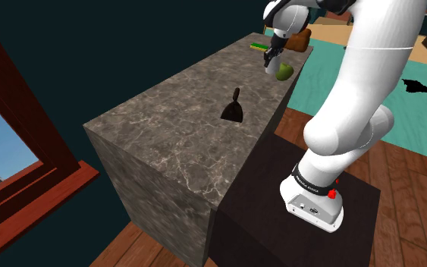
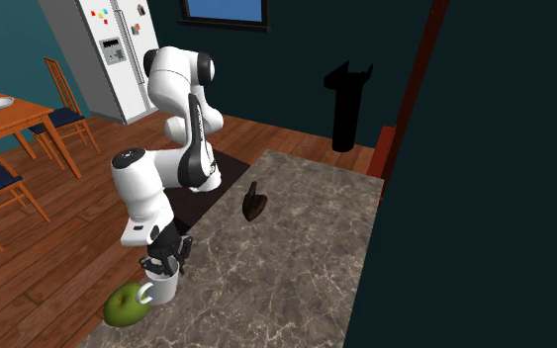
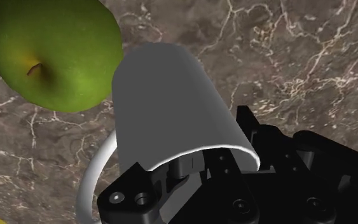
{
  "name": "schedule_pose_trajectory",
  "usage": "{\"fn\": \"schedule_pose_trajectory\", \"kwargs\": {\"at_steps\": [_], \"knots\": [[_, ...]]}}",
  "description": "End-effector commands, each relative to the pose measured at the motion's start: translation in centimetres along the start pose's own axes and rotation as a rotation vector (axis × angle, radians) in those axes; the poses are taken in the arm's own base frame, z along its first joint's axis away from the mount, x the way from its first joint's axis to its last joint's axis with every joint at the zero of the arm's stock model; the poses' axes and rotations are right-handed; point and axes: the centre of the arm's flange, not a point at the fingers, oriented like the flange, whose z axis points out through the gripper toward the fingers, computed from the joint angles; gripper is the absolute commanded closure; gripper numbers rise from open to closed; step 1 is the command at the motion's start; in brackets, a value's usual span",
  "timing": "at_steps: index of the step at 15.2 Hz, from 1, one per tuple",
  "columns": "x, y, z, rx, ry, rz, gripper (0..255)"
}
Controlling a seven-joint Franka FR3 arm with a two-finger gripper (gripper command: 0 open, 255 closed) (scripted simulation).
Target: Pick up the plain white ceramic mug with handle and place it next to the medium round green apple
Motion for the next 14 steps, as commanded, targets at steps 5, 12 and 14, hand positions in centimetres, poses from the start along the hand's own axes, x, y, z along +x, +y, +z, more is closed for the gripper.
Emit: {"fn": "schedule_pose_trajectory", "kwargs": {"at_steps": [5, 12, 14], "knots": [[-1.5, 0.6, 1.1, 0.003, -0.026, 0.019, 255], [-1.5, 0.6, 1.1, 0.003, -0.026, 0.019, 0], [-1.4, 0.7, -1.5, 0.003, -0.026, 0.019, 0]]}}
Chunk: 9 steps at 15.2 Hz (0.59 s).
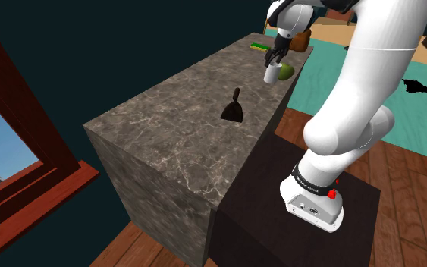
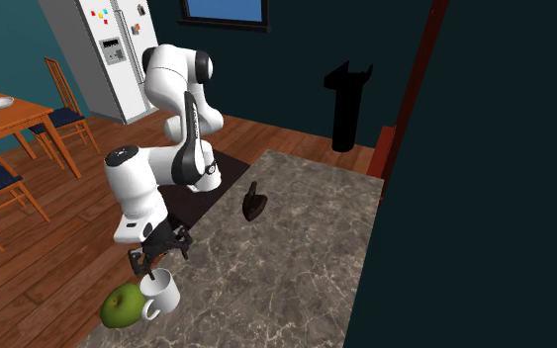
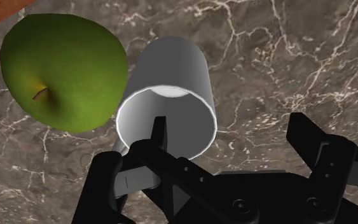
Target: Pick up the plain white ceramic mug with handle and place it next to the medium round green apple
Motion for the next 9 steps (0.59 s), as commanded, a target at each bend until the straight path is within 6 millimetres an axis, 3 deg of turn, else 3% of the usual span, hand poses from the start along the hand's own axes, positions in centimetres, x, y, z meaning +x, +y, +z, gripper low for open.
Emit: {"fn": "schedule_pose_trajectory", "kwargs": {"at_steps": [1, 2, 9], "knots": [[0.2, -0.1, -2.2, 0.000, -0.001, 0.000, 0], [0.2, -0.1, -3.2, 0.000, -0.001, 0.000, 0], [0.2, -0.1, -3.2, 0.000, -0.001, 0.000, 0]]}}
